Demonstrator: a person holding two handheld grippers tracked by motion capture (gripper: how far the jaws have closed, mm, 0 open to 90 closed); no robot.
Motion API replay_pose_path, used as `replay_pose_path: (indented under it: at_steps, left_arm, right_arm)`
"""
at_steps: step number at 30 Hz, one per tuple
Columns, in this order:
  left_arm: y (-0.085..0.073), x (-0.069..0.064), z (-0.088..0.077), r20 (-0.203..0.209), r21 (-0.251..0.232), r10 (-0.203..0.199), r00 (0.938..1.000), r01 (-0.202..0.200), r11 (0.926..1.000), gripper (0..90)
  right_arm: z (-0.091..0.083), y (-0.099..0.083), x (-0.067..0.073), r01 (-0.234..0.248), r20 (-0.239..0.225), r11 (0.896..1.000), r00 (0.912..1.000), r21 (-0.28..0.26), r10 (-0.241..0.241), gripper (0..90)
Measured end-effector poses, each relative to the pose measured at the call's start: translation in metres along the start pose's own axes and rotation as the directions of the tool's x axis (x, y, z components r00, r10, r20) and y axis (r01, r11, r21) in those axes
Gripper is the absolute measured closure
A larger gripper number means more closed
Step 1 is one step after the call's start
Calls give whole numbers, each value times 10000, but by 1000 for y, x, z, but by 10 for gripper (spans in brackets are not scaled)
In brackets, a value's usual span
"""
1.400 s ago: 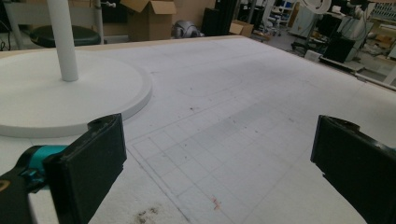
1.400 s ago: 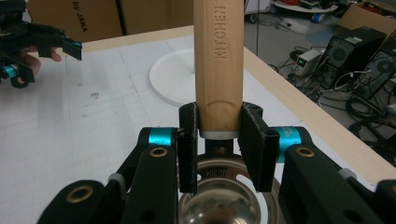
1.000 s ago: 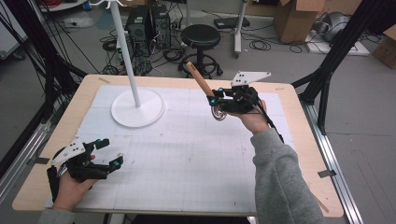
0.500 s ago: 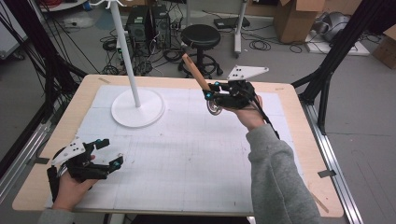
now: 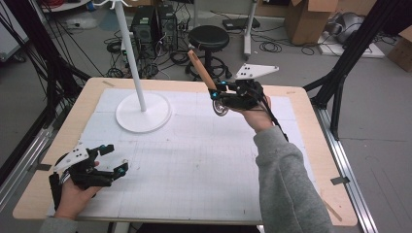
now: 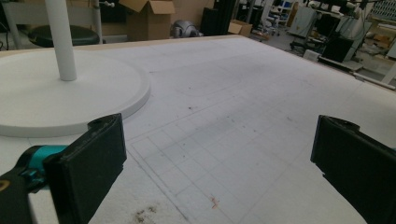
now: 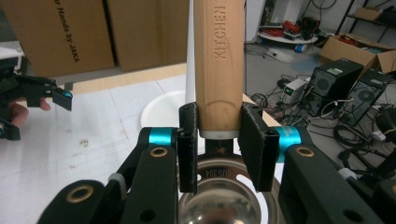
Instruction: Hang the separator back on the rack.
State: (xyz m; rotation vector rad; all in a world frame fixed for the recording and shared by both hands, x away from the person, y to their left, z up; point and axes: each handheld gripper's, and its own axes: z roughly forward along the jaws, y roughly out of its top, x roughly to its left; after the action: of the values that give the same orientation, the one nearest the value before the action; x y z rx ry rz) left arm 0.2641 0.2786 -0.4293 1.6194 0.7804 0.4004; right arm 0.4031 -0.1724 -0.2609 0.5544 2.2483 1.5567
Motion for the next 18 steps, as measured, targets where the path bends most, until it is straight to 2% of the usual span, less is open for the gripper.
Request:
replay_pose_path:
  at_steps: [18]
  left_arm:
    - [-1, 1, -2, -21, -30, -10, 10000, 10, 10000, 38]
  right_arm:
    - [15, 25, 3, -25, 26, 9989, 10000, -461, 26, 699]
